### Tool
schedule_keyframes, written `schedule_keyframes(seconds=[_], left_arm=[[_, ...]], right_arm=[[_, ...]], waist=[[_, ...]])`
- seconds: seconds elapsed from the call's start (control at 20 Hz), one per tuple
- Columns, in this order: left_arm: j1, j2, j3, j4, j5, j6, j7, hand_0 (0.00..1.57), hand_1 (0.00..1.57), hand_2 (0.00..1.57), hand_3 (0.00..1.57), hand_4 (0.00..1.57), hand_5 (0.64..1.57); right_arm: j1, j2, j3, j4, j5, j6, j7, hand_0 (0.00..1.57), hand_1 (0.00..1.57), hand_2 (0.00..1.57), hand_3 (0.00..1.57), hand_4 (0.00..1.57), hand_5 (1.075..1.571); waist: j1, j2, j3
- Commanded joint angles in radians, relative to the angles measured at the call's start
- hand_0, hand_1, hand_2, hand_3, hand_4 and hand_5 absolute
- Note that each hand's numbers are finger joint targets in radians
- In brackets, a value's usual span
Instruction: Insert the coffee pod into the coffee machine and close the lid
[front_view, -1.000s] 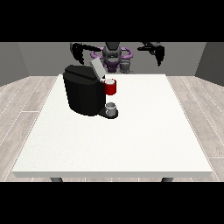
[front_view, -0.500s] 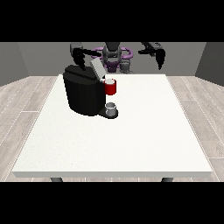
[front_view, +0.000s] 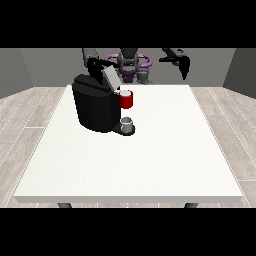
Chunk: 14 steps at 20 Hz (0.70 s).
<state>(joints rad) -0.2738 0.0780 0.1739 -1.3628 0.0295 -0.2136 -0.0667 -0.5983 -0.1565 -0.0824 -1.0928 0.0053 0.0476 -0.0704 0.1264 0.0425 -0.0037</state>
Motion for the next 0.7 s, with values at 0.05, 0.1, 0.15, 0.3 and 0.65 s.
schedule_keyframes(seconds=[0.05, 0.1, 0.15, 0.3, 0.65], left_arm=[[0.026, 0.024, -0.010, -0.043, 0.022, -0.027, 0.034, 0.00, 0.00, 0.00, 0.00, 0.00, 1.571], [-0.006, 0.025, 0.001, -0.025, -0.002, 0.025, 0.047, 0.00, 0.00, 0.00, 0.00, 0.00, 1.571], [-0.011, 0.006, -0.027, -0.030, -0.014, 0.024, 0.022, 0.00, 0.00, 0.00, 0.00, 0.00, 1.571], [0.057, 0.028, -0.011, -0.019, -0.002, 0.003, 0.006, 0.00, 0.00, 0.00, 0.00, 0.00, 1.571], [-0.047, 0.035, 0.013, 0.005, 0.032, 0.031, 0.019, 0.00, 0.00, 0.00, 0.00, 0.00, 1.571]], right_arm=[[-0.013, 0.027, 0.007, 0.068, 0.023, -0.025, -0.007, 0.00, 0.00, 0.00, 0.00, 0.00, 1.571], [-0.041, -0.001, 0.007, 0.054, 0.005, 0.032, 0.025, 0.00, 0.00, 0.00, 0.00, 0.00, 1.571], [-0.092, -0.002, -0.014, 0.076, 0.000, 0.016, 0.003, 0.00, 0.00, 0.00, 0.00, 0.00, 1.571], [-0.049, 0.031, 0.024, 0.056, 0.025, 0.002, 0.022, 0.00, 0.00, 0.00, 0.00, 0.00, 1.571], [-0.129, 0.026, 0.035, 0.089, 0.043, 0.029, 0.000, 0.00, 0.00, 0.00, 0.00, 0.11, 1.571]], waist=[[0.026, 0.007, 0.0039], [-0.005, 0.007, 0.0038], [0.016, 0.043, 0.0038], [0.008, -0.005, 0.0037], [-0.010, 0.044, 0.0037]])
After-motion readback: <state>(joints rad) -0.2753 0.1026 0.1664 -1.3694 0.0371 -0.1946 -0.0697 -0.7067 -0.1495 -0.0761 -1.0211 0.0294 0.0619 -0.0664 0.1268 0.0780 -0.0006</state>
